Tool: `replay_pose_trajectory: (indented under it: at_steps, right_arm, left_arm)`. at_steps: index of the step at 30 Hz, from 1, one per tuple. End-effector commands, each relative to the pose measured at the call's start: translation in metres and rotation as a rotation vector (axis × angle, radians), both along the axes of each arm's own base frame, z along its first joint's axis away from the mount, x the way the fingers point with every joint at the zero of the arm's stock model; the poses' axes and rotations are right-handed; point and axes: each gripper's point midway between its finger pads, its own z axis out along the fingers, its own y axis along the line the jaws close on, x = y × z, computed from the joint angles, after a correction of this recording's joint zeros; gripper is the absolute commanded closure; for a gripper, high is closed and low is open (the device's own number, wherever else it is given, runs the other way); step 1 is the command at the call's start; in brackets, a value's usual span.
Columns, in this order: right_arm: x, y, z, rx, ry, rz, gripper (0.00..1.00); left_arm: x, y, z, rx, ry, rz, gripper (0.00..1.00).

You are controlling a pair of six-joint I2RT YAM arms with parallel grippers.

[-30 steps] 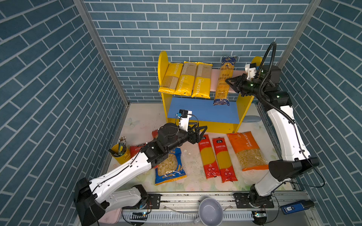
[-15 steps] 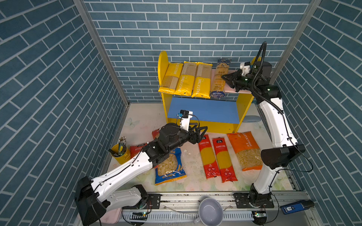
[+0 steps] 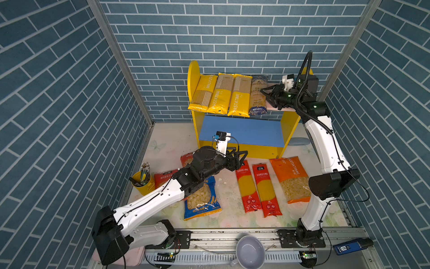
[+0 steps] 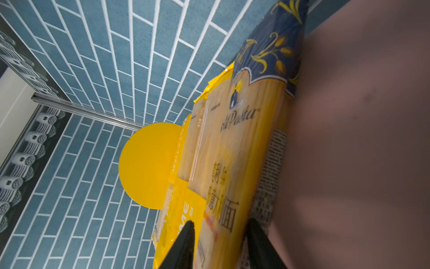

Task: Place and organize the pasta boxes and bags onto the shelf
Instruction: 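Place the MoliPasta pack on the pink shelf beside the yellow packs with the right gripper, then release the pack and lower the right gripper toward the red spaghetti packs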

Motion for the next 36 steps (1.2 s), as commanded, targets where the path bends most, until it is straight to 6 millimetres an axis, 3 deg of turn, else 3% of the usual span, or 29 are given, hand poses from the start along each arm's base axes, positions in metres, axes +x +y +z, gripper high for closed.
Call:
replay_pose_trajectory:
  at_steps: [1, 10, 16, 18, 23, 27, 32, 36]
  right_arm:
    - [-0.017, -0.006, -0.004, -0.037, -0.009, 0.001, 0.56]
    - [-0.065, -0.019, -0.018, -0.057, -0.049, 0.014, 0.52]
    - [-0.115, -0.029, -0.024, -0.102, -0.135, 0.021, 0.54]
    - [-0.137, -0.028, -0.034, -0.126, -0.150, 0.034, 0.55]
    - [-0.188, -0.015, -0.088, -0.233, -0.196, 0.076, 0.56]
    - [-0.210, -0.015, -0.139, -0.227, -0.120, 0.074, 0.58]
    - [-0.218, -0.036, -0.224, -0.341, 0.069, -0.003, 0.61]
    - [-0.221, -0.036, -0.293, -0.390, 0.214, -0.001, 0.63]
  left_arm:
    - [0.000, 0.000, -0.005, 0.001, 0.003, 0.000, 0.28]
    - [0.004, 0.011, -0.035, 0.053, 0.037, 0.064, 0.20]
    - [0.005, 0.015, -0.084, 0.176, 0.084, 0.102, 0.18]
    - [0.003, 0.016, -0.099, 0.201, 0.099, 0.109, 0.18]
    - [0.005, 0.021, -0.132, 0.210, 0.138, 0.172, 0.19]
    - [0.002, 0.009, -0.146, 0.236, 0.110, 0.182, 0.19]
    - [0.002, -0.003, -0.177, 0.264, 0.169, 0.181, 0.20]
    - [0.003, 0.002, -0.200, 0.386, 0.170, 0.238, 0.21]
